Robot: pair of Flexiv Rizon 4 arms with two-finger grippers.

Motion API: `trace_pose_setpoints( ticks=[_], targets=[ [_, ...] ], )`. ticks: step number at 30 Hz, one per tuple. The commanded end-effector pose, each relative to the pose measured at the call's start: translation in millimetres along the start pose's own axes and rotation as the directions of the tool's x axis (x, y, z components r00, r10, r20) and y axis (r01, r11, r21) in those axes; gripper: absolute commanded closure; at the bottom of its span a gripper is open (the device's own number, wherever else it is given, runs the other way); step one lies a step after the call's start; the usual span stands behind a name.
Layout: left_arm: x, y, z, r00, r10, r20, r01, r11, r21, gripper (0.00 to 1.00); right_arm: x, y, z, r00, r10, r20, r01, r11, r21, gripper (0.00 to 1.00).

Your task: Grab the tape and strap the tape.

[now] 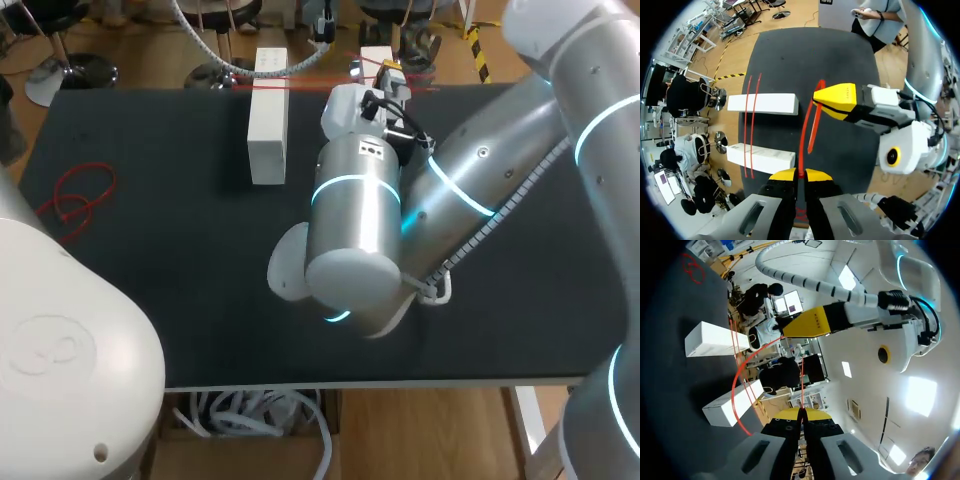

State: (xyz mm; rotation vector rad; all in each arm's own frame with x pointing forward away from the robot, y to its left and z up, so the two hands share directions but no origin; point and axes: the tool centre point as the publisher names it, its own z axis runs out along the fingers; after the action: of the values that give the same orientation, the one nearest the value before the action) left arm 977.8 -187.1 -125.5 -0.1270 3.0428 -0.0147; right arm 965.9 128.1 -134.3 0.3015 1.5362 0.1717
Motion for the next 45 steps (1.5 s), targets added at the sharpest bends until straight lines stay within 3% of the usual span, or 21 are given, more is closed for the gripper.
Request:
trace_pose_setpoints(
  ticks=[1, 45],
  targets=[
    [-0.1, -0.1, -0.6, 1.000, -0.001, 0.000, 0.001, 1.000, -0.003, 1.00, -0.6, 4.7, -1.5, 1.000, -0.002, 0.000, 0.002, 1.000, 0.000, 1.00],
    [-0.1, -0.1, -0.6, 1.000, -0.001, 0.000, 0.001, 1.000, -0.003, 1.00, 11.6, 29.9, 4.2, 0.999, -0.043, -0.002, 0.043, 0.999, 0.000, 1.00]
  ],
)
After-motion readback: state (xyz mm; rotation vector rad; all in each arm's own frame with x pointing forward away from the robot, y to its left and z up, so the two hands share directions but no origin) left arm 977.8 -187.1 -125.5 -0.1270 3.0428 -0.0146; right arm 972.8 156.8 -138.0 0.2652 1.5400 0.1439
